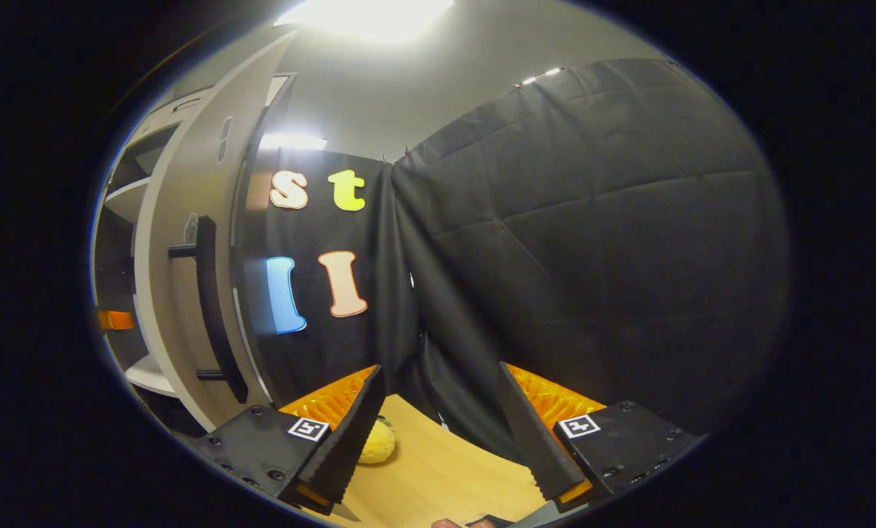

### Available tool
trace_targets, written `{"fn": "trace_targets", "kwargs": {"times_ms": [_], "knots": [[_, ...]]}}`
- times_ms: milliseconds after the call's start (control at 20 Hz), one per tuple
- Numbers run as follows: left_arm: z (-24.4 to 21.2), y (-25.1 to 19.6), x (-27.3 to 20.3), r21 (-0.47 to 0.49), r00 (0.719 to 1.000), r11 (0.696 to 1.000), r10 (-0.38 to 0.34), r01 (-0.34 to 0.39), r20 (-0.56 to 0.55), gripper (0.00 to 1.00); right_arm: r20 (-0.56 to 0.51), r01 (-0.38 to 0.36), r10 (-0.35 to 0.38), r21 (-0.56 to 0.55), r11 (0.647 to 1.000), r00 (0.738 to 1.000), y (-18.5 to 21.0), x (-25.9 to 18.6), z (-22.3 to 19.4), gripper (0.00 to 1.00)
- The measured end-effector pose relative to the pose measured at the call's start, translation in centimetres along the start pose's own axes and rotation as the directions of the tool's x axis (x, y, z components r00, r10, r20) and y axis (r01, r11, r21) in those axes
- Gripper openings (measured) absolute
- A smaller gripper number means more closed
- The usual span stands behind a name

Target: Grasp the bottle in the cabinet with the left hand and place it on the coaster, then close the right door with the right hand and the left door with the left hand.

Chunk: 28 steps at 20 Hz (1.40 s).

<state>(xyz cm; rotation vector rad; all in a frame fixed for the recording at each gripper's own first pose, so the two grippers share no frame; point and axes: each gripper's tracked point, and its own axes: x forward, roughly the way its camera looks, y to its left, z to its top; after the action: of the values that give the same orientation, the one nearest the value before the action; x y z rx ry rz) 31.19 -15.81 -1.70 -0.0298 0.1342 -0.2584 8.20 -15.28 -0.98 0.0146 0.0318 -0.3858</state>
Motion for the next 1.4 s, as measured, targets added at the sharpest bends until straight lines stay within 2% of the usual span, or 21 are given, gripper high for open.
{"fn": "trace_targets", "kwargs": {"times_ms": [250,450,500,550,650,700,750,800,1000,1200,1350,1400], "knots": [[-1.0,-0.7,5.6,0.054,1.0,0.999,-0.001,0.002,-0.02,0.9,0.021,0.044,-0.043,-0.009,0.999,0.999,-1.0,0.5,-0.2,0.98],[-2.3,-1.2,8.3,0.087,0.999,0.996,0.003,0.0,-0.038,0.9,0.006,0.082,-0.082,-0.001,0.997,0.997,-2.7,2.1,-1.1,0.98],[-2.4,-1.3,8.7,0.096,0.999,0.995,0.008,-0.004,-0.038,0.96,0.005,0.09,-0.09,0.003,0.996,0.996,-3.0,2.6,-1.0,0.98],[-2.5,-1.5,9.2,0.101,0.999,0.995,0.006,-0.002,-0.038,0.9,0.005,0.095,-0.095,0.004,0.995,0.995,-3.0,2.9,-1.2,0.98],[-2.5,-1.5,9.9,0.107,0.999,0.994,0.013,-0.009,-0.036,0.96,0.003,0.1,-0.1,0.005,0.995,0.995,-3.0,3.7,-1.5,0.98],[-2.7,-1.3,10.2,0.112,0.999,0.994,0.017,-0.013,-0.032,0.9,0.001,0.099,-0.099,0.006,0.995,0.995,-2.9,4.1,-1.6,0.98],[-2.7,-1.2,10.6,0.117,0.999,0.993,0.023,-0.019,-0.032,0.88,0.0,0.096,-0.096,0.009,0.995,0.995,-2.7,4.7,-1.7,0.98],[-3.0,-0.9,11.2,0.121,0.999,0.992,0.03,-0.025,-0.036,0.96,-0.001,0.09,-0.09,0.012,0.996,0.996,-2.4,5.1,-1.7,0.98],[-3.2,-0.4,12.0,0.127,0.999,0.991,0.041,-0.037,-0.034,0.7,-0.002,0.06,-0.06,0.003,0.998,0.998,-1.4,6.2,-1.7,0.97],[-2.3,-1.0,10.6,0.103,1.0,0.995,0.015,-0.014,-0.008,0.68,-0.019,0.04,-0.041,-0.005,0.999,0.999,-1.0,6.6,-2.1,0.98],[-0.6,-1.3,8.4,0.13,1.0,0.992,-0.003,0.0,0.023,0.67,-0.035,0.017,-0.017,0.013,1.0,0.999,-0.5,6.3,-2.4,0.98],[0.0,-1.5,7.6,0.135,0.999,0.991,-0.014,0.01,0.032,0.67,-0.033,0.011,-0.011,0.015,1.0,0.999,-0.4,6.1,-2.3,0.92]]}}
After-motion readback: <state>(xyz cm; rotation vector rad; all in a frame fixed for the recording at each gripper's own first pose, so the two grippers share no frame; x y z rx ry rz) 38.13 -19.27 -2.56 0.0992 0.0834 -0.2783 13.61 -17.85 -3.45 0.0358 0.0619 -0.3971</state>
